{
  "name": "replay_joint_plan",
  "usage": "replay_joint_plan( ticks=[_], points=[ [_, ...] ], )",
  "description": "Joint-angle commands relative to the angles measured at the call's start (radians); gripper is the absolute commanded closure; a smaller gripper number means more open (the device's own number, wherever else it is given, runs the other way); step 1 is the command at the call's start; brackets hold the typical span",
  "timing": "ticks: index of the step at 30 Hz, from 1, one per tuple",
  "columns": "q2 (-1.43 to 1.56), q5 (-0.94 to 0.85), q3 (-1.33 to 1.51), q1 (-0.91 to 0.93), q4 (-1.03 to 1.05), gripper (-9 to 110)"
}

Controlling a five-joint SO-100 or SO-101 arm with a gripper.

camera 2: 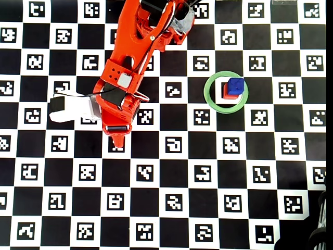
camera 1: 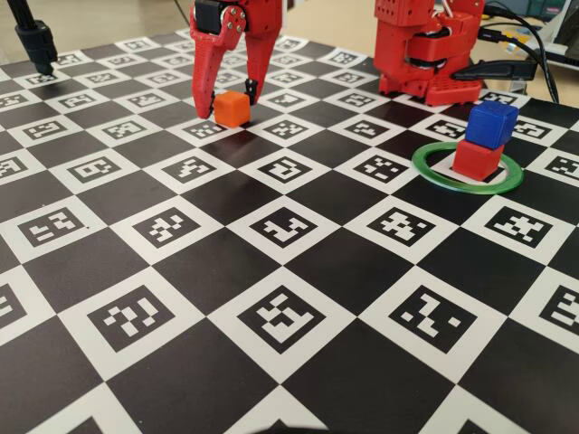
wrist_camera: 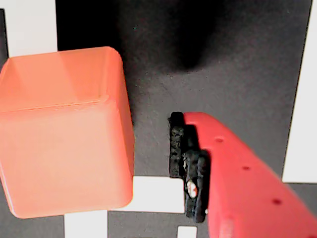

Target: Grab the red cube then put it in the green circle then put the blue cube on top and finally the orange cube on top

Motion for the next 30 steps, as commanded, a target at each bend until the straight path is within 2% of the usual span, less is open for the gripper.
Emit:
replay_joint_plan(
  ticks=[1, 15, 30],
  points=[
    [0.015, 0.014, -0.005, -0.009, -0.014, 65],
    [-0.005, 0.011, -0.005, -0.012, -0.032, 65],
    [-0.029, -0.092, -0.026, -0.029, -0.054, 65]
  ],
)
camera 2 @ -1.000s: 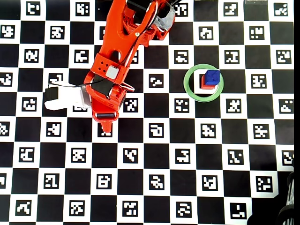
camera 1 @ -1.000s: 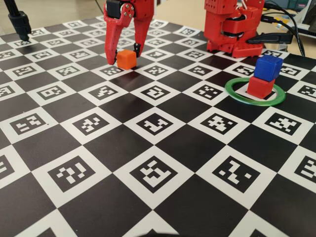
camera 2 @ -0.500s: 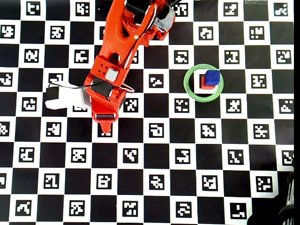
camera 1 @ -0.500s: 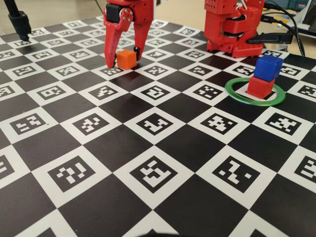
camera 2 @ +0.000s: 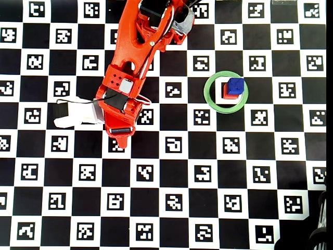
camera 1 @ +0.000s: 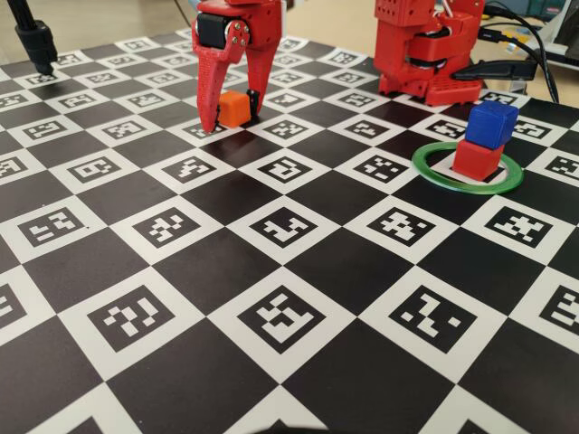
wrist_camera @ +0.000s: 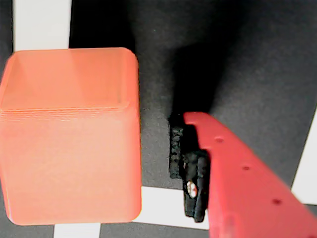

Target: Grab the red cube then put it in the green circle then put the blue cube on top and finally the orange cube on top

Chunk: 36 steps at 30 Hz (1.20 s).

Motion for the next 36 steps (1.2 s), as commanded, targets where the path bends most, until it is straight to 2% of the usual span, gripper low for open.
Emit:
replay_joint_plan(
  ticks=[1, 15, 16, 20, 36],
  points=[
    [0.018, -0.023, -0.029, -0.003, -0.023, 65],
    [0.017, -0.100, -0.029, 0.011, -0.037, 65],
    [0.017, -0.101, -0.028, 0.011, -0.037, 67],
    [0.018, -0.092, -0.026, 0.012, -0.043, 92],
    [0.026, -0.101, -0.029, 0.006, -0.031, 95]
  ],
)
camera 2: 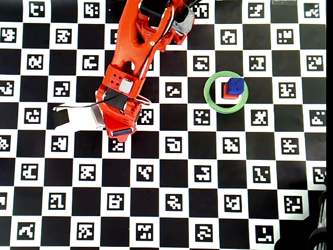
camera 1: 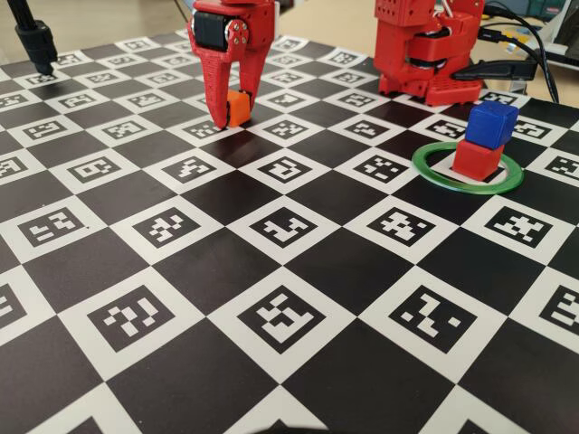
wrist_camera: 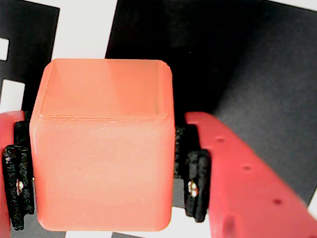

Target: Grab the red cube then put it in the green circle then put the blue cube on top and finally the orange cube on top

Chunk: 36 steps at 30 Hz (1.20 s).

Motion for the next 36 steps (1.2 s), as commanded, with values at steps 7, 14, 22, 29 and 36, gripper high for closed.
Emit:
replay_joint_plan(
  ticks=[7, 14, 22, 29, 36],
  points=[
    [0.091, 0.023, -0.140, 0.005, 0.164, 95],
    [0.133, 0.081, -0.334, -0.008, 0.410, 95],
    [0.175, 0.179, -0.495, -0.075, 0.638, 95],
    [0.195, 0.342, -0.626, -0.179, 0.807, 95],
    [0.256, 0.560, -0.663, -0.334, 0.881, 95]
  ],
)
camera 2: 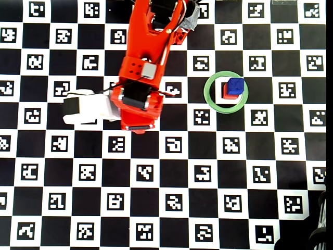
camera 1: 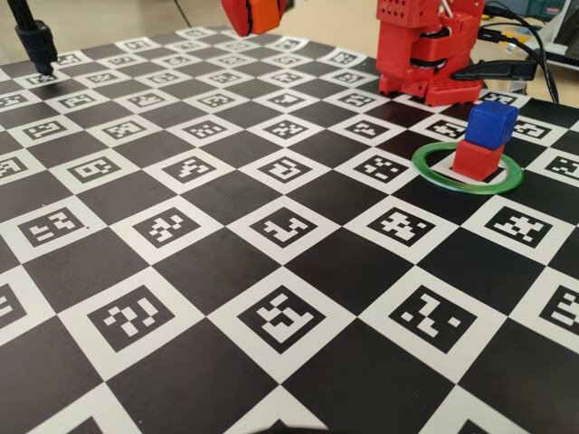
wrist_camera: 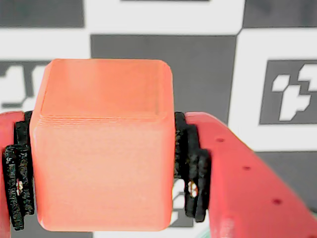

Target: Grab the red cube then put it in the green circle then put the blue cube on top and finally the orange cube on top

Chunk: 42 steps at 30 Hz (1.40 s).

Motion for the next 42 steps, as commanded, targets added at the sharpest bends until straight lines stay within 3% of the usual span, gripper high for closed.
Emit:
replay_joint_plan(
  ticks=[1, 23, 32, 42],
  points=[
    [0.150, 0.133, -0.086, -0.100, 0.092, 95],
    [0.241, 0.893, -0.006, -0.618, 0.107, 94],
    [0.242, 1.043, 0.009, -0.810, 0.097, 94],
    [0.232, 1.098, 0.106, -0.900, 0.017, 95]
  ],
)
